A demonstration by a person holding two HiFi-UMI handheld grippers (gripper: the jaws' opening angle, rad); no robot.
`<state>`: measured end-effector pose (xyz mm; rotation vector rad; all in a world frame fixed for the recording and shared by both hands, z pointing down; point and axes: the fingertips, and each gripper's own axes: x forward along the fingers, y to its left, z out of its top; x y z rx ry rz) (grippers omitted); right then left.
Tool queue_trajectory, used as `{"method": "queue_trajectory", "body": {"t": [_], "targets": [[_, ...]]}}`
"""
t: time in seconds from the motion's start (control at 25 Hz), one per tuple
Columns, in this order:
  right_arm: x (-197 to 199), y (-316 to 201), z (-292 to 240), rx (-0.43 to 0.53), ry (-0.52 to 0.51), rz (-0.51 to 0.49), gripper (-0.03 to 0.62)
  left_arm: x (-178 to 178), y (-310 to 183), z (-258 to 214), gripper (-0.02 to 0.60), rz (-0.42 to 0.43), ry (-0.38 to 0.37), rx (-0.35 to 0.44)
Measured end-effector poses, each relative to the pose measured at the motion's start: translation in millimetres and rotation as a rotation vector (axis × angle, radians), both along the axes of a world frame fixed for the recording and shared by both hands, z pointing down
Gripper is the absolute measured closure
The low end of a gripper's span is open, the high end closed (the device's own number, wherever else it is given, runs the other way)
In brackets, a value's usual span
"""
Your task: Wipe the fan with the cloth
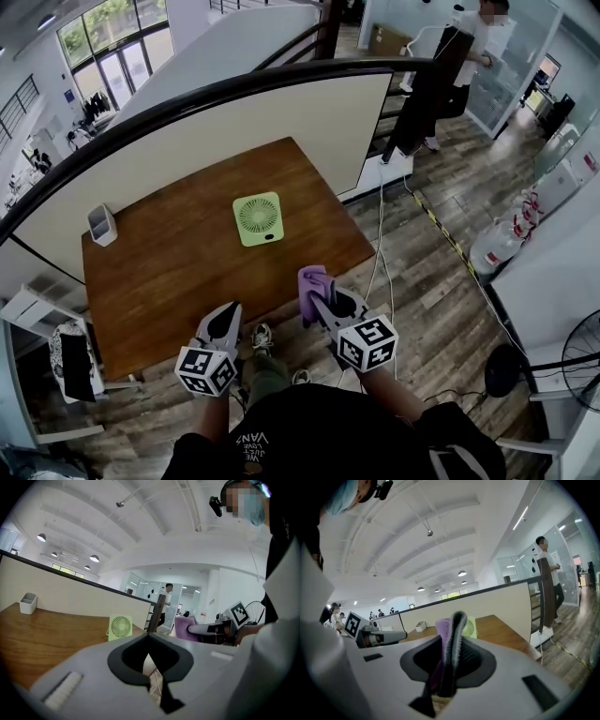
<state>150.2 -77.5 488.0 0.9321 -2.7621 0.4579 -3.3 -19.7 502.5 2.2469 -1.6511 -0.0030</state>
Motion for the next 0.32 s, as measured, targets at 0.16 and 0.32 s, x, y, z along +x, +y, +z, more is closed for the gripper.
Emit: {"method": "queue_trajectory", "body": {"t": [0.16, 0.32], "targets": [[-2.1, -1.6, -0.4, 0.001, 0.003, -0.004, 0.502, -2.2, -1.9, -0.7, 0.571, -0.006, -0.006, -0.002], [0.6, -4.4, 0.7, 0.001, 0.001, 0.0, 0.502, 1.2, -4.4, 0.0, 0.571, -0.004, -0.008, -0.003]]}}
